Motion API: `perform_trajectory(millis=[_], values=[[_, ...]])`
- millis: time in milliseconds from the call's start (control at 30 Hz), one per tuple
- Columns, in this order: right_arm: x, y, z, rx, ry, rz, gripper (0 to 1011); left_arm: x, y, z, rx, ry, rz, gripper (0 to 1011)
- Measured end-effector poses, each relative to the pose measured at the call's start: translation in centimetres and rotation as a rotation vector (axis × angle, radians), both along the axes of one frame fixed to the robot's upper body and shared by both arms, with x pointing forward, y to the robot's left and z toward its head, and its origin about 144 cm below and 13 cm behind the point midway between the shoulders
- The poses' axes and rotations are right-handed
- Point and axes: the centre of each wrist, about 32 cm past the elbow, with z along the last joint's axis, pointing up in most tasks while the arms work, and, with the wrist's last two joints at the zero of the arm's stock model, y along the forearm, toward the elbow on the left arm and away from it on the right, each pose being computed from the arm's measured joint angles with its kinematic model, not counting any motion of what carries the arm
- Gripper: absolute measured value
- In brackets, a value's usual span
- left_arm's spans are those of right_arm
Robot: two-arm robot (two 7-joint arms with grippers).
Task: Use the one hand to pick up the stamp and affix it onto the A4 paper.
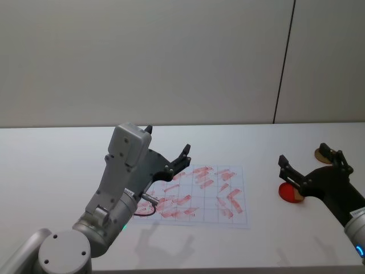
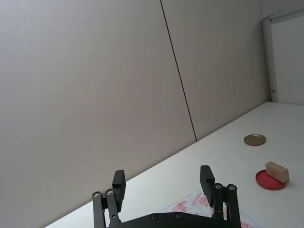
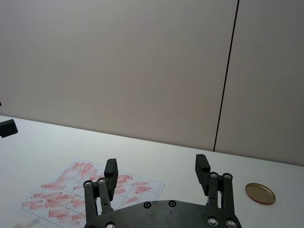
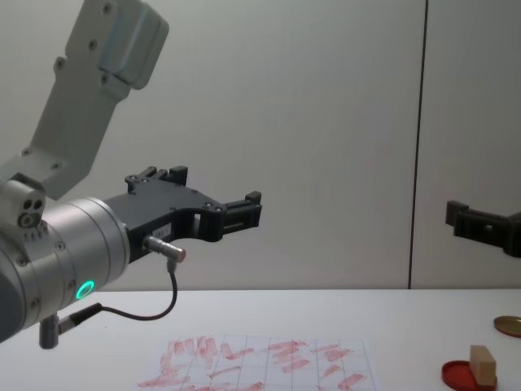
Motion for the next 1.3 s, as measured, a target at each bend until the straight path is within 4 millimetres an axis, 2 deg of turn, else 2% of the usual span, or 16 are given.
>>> perform_trajectory(millis=[1300], values=[[0.01, 0.01, 0.01, 0.000, 0.000, 0.000, 1001, 0.00, 0.00, 0.00, 0.000, 0.000, 0.000, 993]])
